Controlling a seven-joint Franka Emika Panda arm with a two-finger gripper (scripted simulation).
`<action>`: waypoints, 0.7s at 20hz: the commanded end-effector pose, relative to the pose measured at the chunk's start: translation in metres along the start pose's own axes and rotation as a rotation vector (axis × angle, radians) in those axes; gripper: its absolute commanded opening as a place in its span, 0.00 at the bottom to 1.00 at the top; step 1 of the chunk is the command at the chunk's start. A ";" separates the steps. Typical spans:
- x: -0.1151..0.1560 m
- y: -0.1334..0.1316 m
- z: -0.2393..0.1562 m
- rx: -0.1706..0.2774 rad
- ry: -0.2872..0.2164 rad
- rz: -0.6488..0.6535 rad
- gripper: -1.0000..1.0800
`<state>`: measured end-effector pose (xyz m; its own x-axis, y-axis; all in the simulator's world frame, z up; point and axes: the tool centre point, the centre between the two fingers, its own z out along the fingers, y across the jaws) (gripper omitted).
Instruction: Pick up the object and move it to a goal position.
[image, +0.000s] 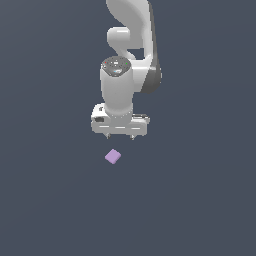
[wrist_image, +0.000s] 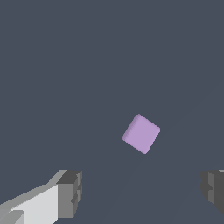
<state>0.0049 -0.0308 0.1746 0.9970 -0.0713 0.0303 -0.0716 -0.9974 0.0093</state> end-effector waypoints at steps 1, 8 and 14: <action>0.000 0.000 0.000 0.000 0.000 0.000 1.00; 0.000 0.009 -0.008 -0.011 0.002 0.010 1.00; 0.001 0.010 -0.004 -0.010 0.001 -0.009 1.00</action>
<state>0.0047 -0.0402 0.1805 0.9971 -0.0690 0.0321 -0.0696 -0.9974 0.0194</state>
